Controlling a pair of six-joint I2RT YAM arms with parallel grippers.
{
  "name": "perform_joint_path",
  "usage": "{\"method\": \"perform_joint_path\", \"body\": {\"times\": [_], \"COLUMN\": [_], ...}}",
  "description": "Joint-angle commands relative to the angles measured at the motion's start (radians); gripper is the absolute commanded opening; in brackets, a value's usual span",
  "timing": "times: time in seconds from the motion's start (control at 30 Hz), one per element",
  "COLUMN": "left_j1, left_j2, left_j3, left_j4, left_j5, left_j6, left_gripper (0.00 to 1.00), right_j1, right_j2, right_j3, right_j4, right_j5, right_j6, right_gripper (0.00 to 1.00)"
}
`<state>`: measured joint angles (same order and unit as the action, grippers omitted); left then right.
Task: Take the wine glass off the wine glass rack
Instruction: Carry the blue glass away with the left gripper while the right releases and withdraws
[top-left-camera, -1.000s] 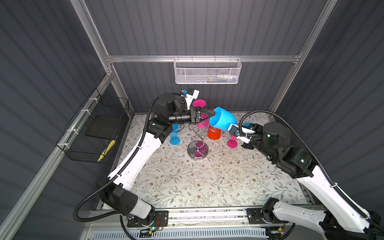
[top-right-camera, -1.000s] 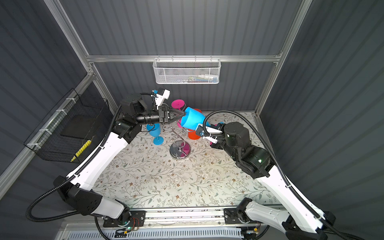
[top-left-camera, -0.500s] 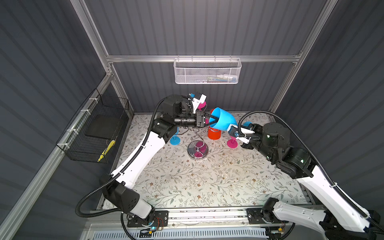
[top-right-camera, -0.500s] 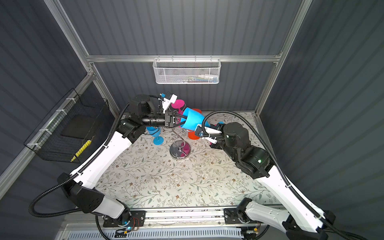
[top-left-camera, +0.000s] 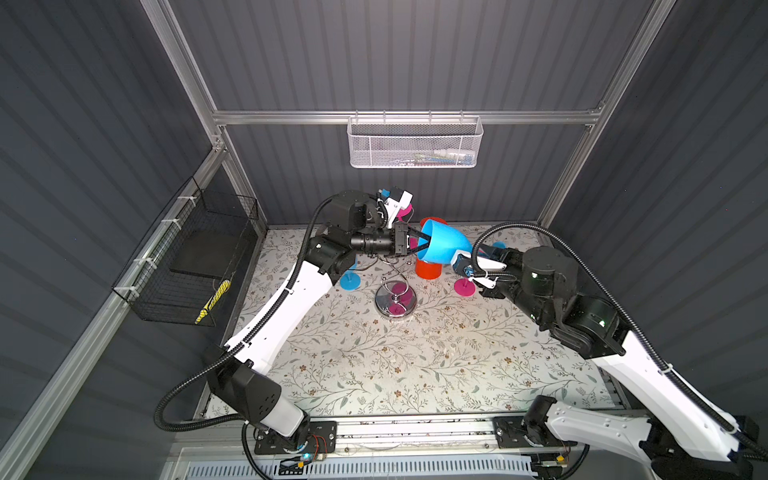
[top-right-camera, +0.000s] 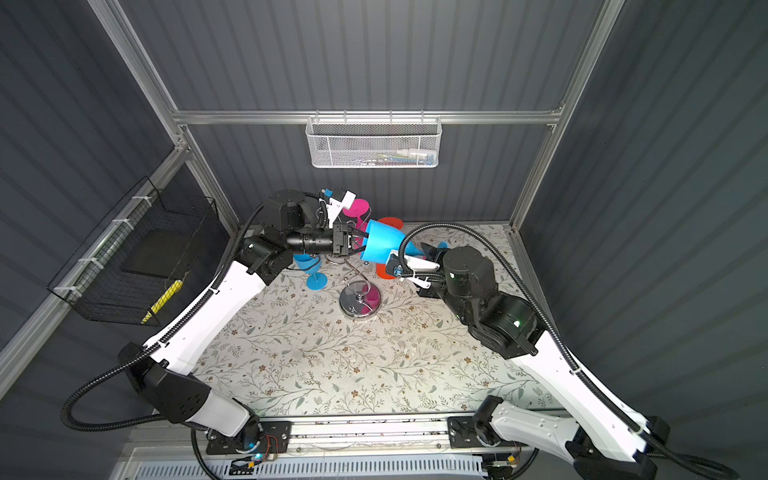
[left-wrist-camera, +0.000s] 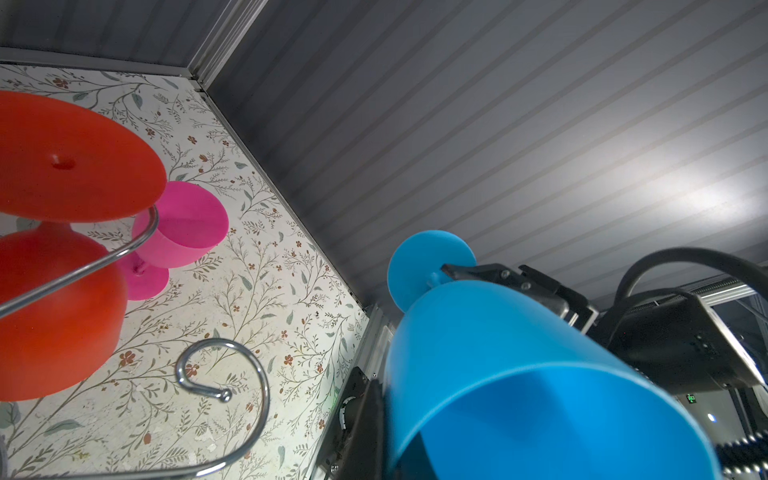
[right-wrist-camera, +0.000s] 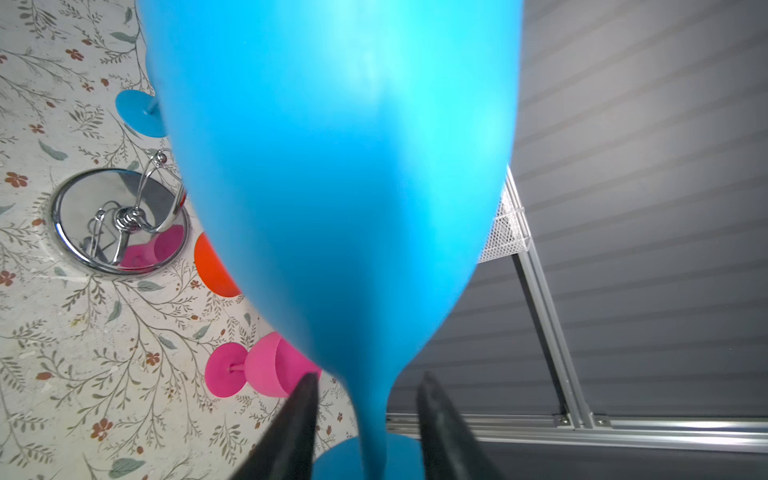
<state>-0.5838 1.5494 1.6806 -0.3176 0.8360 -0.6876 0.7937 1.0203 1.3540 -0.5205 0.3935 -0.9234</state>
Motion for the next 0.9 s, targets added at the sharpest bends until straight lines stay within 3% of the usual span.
{"method": "perform_joint_path", "body": {"times": [0.0, 0.03, 0.17, 0.43, 0.87], "left_j1": [-0.005, -0.005, -0.001, 0.021, 0.022], "left_j2": [-0.017, -0.019, -0.033, -0.105, -0.394], "left_j3": [0.018, 0.017, 0.007, -0.029, -0.108], "left_j4": [0.027, 0.033, 0.064, 0.209, 0.103], "left_j5": [0.020, 0.015, -0.019, -0.205, -0.897], "left_j6": [0.010, 0.010, 0.011, 0.035, 0.499], "left_gripper": [0.00, 0.00, 0.00, 0.00, 0.00], "right_j1": [0.002, 0.004, 0.004, 0.004, 0.005], "right_j2": [-0.019, -0.022, -0.039, -0.087, -0.126], "right_j3": [-0.008, -0.008, -0.015, -0.041, -0.075], "right_j4": [0.057, 0.061, 0.085, 0.127, 0.155], "right_j5": [0.016, 0.016, 0.011, -0.016, -0.015], "right_j6": [0.012, 0.018, 0.035, 0.095, 0.120], "right_gripper": [0.95, 0.99, 0.99, 0.99, 0.99]}}
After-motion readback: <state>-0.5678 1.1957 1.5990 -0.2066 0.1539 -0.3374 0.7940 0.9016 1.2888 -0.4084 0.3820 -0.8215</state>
